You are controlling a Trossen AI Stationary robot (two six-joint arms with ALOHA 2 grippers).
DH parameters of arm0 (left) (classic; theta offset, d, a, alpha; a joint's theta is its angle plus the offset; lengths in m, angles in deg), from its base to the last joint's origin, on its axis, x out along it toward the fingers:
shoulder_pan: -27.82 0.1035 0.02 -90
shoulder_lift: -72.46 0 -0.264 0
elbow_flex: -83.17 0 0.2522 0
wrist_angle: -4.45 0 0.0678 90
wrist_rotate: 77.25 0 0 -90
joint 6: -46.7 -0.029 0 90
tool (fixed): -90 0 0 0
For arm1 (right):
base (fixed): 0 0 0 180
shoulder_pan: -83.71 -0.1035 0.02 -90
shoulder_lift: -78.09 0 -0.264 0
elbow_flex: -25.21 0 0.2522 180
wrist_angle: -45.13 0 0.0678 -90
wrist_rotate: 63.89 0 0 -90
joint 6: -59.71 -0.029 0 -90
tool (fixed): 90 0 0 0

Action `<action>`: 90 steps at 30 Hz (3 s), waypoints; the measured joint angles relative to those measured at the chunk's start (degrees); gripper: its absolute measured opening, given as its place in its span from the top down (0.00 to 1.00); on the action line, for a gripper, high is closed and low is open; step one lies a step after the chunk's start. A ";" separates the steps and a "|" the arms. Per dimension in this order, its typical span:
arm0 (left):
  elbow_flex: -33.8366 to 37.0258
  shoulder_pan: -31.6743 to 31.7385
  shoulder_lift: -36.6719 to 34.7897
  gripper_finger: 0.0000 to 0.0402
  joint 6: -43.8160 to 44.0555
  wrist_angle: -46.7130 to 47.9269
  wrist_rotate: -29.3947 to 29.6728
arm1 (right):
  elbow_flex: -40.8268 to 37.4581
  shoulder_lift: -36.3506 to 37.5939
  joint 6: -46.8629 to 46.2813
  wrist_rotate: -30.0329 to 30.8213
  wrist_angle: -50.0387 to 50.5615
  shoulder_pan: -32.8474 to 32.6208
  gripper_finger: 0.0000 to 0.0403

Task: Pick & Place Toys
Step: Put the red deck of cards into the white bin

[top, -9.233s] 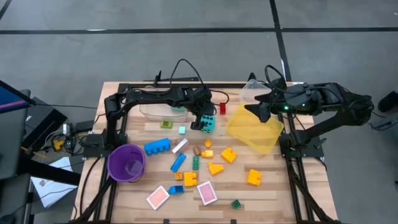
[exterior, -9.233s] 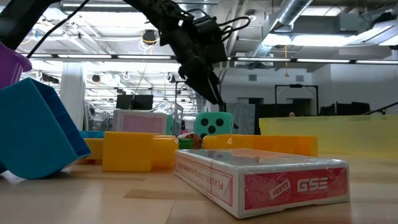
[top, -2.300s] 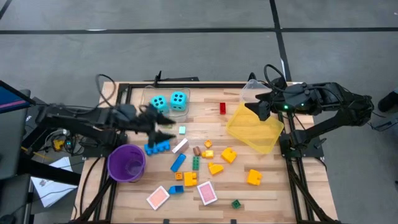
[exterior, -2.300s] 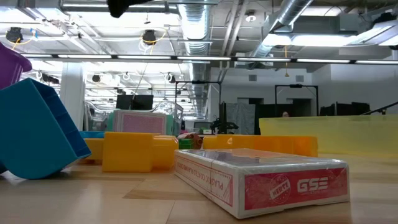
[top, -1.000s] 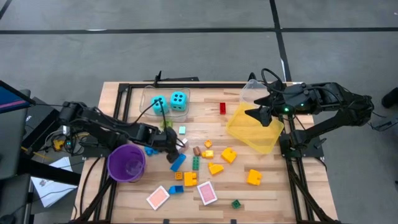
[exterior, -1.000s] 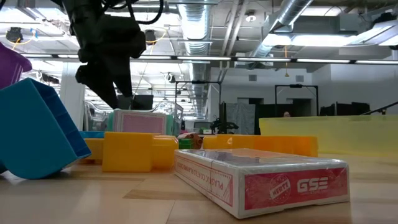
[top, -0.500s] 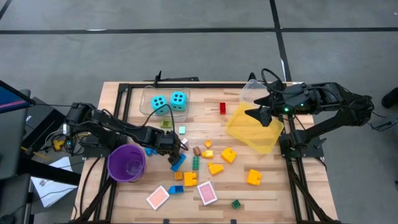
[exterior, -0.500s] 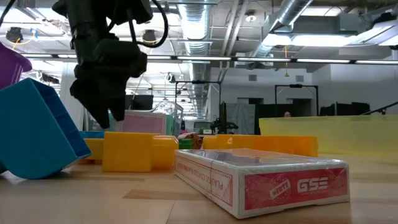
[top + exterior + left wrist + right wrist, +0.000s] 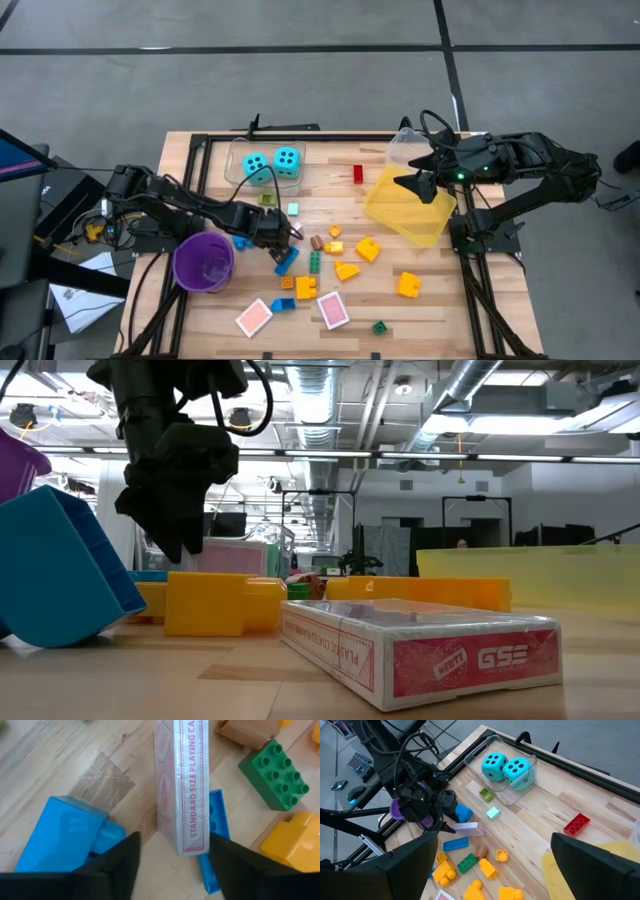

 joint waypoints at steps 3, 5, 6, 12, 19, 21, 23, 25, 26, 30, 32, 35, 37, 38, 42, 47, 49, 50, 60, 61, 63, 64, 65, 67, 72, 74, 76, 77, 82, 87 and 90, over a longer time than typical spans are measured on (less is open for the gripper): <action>0.00 0.35 0.00 0.69 -0.57 -0.01 -0.38 | 0.00 0.00 0.00 0.00 0.00 0.00 0.06; 0.00 0.56 0.00 0.83 -0.99 -0.06 -1.31 | 0.00 0.00 0.01 0.01 0.00 0.00 0.06; 0.00 0.66 -0.02 0.87 -1.34 -0.14 -1.60 | 0.00 0.00 0.02 0.02 0.00 0.00 0.06; 0.00 0.74 -0.02 0.86 -1.98 -0.58 -2.27 | 0.00 0.00 0.42 0.02 0.04 0.00 0.06; 0.04 0.73 -1.32 0.86 -3.31 -0.67 -2.41 | 0.00 0.00 0.90 0.02 0.04 0.00 0.06; 0.04 0.75 -3.16 0.86 -4.67 -0.18 -2.51 | 0.00 -0.02 1.46 0.02 0.06 0.00 0.06; 0.04 0.75 -5.56 0.86 -6.34 -0.61 -2.51 | 0.00 -0.02 1.72 0.04 0.48 0.00 0.06; 0.04 0.86 -8.57 0.86 -9.25 -0.66 -2.54 | 0.02 -0.20 2.13 0.07 1.03 0.00 0.06; 0.04 0.86 -10.04 0.86 -11.40 -0.93 -2.78 | 0.02 -0.40 2.41 0.22 1.55 0.01 0.06; 0.04 1.47 -15.92 0.86 -18.86 -3.41 -5.57 | 0.02 -2.13 6.19 0.07 2.18 0.05 0.06; 0.02 2.28 -18.04 0.86 -20.50 -3.86 -7.28 | 0.02 -3.41 9.96 -1.63 2.14 0.08 0.06; 0.02 3.79 -19.67 0.86 -21.57 -3.91 -8.57 | 0.02 -6.13 16.17 -7.78 1.85 1.27 0.06; 0.00 4.77 -19.53 0.86 -21.77 -4.14 -9.69 | 0.02 -8.50 18.41 -12.30 0.49 2.73 0.06; 0.02 5.10 -19.50 0.86 -21.79 -3.86 -10.37 | -0.01 -9.63 19.34 -14.35 -0.21 3.65 0.06; 0.01 5.50 -18.41 0.86 -22.57 -4.31 -11.81 | -0.02 -14.58 24.08 -22.48 -5.82 6.85 0.06; 0.02 5.50 -18.12 0.86 -22.97 -4.73 -12.08 | 2.14 -21.77 30.10 -29.96 -9.66 9.96 0.06; -0.11 5.50 -18.10 0.86 -22.97 -5.34 -12.55 | 4.35 -24.93 33.18 -31.83 -9.44 10.82 0.06; -0.42 5.45 -18.12 0.86 -22.97 -5.08 -12.52 | 5.68 -26.59 34.73 -32.45 -9.09 11.18 0.06; -1.16 5.23 -18.12 0.86 -23.12 -5.76 -13.40 | 22.65 -42.47 45.10 -35.02 -6.96 11.75 0.06; -1.16 5.23 -18.12 0.86 -23.12 -5.78 -13.44 | 24.47 -43.84 45.84 -35.38 -6.35 11.63 0.06; -1.16 5.21 -18.12 0.86 -23.18 -5.93 -13.46 | 27.82 -46.52 47.51 -36.34 -5.81 11.34 0.06; -1.16 5.21 -18.12 0.86 -23.38 -6.11 -13.70 | 29.45 -47.81 48.24 -36.50 -5.46 11.19 0.06; -1.16 5.21 -18.12 0.86 -23.75 -6.28 -14.28 | 30.76 -49.01 48.87 -37.07 -4.46 10.97 0.06; -1.16 5.06 -18.12 0.86 -24.45 -6.97 -14.90 | 33.30 -51.57 49.70 -39.38 -3.32 10.78 0.06; -1.16 3.84 -18.22 0.86 -27.66 -10.42 -14.92 | 36.42 -55.72 50.14 -45.11 0.58 10.37 0.06; -1.18 3.18 -18.34 0.86 -29.53 -11.86 -14.93 | 36.44 -56.52 50.14 -46.28 0.48 10.18 0.06; -1.18 2.86 -18.34 0.86 -30.70 -12.15 -14.93 | 36.46 -56.74 50.14 -46.73 0.68 10.06 0.06; -1.18 2.81 -18.34 0.86 -30.87 -12.44 -14.91 | 36.46 -56.74 50.14 -46.84 0.78 10.03 0.06; -1.18 2.85 -18.34 0.86 -32.12 -13.97 -13.70 | 36.48 -56.74 49.87 -46.80 0.46 10.19 0.06; -1.16 2.87 -18.34 0.86 -32.20 -16.84 -12.28 | 36.48 -56.74 49.05 -46.81 0.76 10.23 0.06; -1.18 2.87 -18.33 0.86 -32.20 -16.81 -11.30 | 36.48 -56.74 48.92 -46.77 0.81 10.23 0.06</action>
